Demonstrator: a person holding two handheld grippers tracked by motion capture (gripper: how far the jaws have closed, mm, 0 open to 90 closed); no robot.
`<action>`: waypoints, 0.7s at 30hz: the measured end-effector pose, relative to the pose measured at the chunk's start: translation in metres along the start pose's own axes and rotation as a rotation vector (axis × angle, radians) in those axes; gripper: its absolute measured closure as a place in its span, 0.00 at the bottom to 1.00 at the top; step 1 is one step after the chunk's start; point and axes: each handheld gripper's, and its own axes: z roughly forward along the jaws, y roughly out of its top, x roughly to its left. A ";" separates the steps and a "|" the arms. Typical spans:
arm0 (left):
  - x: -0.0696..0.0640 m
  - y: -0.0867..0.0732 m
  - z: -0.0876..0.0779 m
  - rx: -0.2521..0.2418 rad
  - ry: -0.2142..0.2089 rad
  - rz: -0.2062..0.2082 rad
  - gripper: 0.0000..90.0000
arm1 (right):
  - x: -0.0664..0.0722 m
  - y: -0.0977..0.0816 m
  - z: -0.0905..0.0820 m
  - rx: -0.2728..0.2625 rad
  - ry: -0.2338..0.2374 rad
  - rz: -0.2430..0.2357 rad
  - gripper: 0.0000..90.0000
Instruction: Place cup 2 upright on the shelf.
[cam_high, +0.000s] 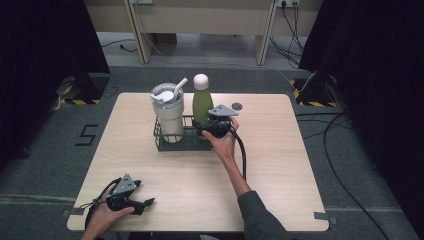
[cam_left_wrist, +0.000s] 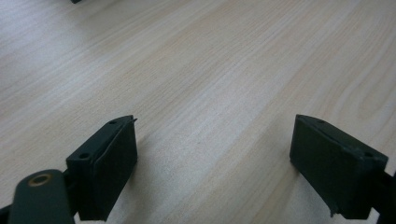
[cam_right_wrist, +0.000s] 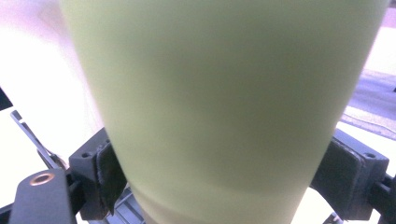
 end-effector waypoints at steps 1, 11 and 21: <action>0.000 0.000 0.000 0.000 0.000 0.000 0.16 | 0.001 0.001 -0.002 -0.004 0.002 0.007 0.17; 0.000 0.000 0.000 0.000 0.001 0.001 0.16 | 0.004 0.005 -0.018 -0.029 0.001 0.000 0.17; 0.000 0.000 0.000 -0.002 0.001 -0.001 0.16 | 0.005 0.004 -0.029 -0.027 0.009 0.003 0.17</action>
